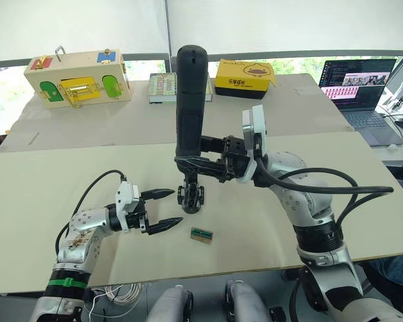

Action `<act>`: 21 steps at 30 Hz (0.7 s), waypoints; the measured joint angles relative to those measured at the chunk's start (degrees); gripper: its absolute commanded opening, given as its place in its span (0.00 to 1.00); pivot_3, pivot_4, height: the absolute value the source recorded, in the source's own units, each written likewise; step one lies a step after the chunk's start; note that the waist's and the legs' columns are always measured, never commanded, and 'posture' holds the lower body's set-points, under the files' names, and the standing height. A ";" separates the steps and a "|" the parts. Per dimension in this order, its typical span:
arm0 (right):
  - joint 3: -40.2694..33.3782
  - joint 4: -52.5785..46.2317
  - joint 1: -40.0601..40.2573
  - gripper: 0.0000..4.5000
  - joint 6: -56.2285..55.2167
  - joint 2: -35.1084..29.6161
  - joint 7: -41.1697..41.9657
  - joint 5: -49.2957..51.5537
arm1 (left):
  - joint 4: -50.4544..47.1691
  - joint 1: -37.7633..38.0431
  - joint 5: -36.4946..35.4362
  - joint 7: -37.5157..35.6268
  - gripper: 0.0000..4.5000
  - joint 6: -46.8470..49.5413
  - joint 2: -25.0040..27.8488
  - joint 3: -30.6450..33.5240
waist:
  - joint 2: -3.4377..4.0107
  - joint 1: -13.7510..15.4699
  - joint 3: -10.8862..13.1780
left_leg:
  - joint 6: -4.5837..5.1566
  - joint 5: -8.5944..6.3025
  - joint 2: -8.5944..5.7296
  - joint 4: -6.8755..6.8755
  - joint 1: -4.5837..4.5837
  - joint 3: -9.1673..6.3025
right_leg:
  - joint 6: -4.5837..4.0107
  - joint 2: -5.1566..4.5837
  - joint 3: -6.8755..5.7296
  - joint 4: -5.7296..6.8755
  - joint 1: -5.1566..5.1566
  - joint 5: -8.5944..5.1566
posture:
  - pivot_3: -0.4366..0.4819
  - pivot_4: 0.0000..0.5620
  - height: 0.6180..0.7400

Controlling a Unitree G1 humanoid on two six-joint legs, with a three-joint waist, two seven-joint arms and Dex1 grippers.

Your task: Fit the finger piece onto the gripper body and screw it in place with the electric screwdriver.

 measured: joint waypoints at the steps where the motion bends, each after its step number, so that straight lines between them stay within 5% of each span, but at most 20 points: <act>1: 0.00 0.01 0.00 0.43 0.00 0.00 0.03 -0.02 | -0.24 0.10 0.00 0.03 1.00 0.04 0.00 0.00 | 0.00 0.00 0.00 | 0.00 0.00 0.00 0.00 0.00 0.00 | 0.00 0.00 0.00 0.00 0.00 0.00 | 0.48 0.27 1.00; 21: 0.00 0.69 -0.37 0.43 -0.09 0.23 0.25 -0.12 | -1.73 0.21 -0.01 1.02 1.00 1.10 0.01 -0.01 | 0.00 -0.02 0.00 | -0.01 0.01 0.00 0.00 0.03 0.00 | -0.01 0.00 0.00 0.02 0.01 0.00 | 0.48 0.27 1.00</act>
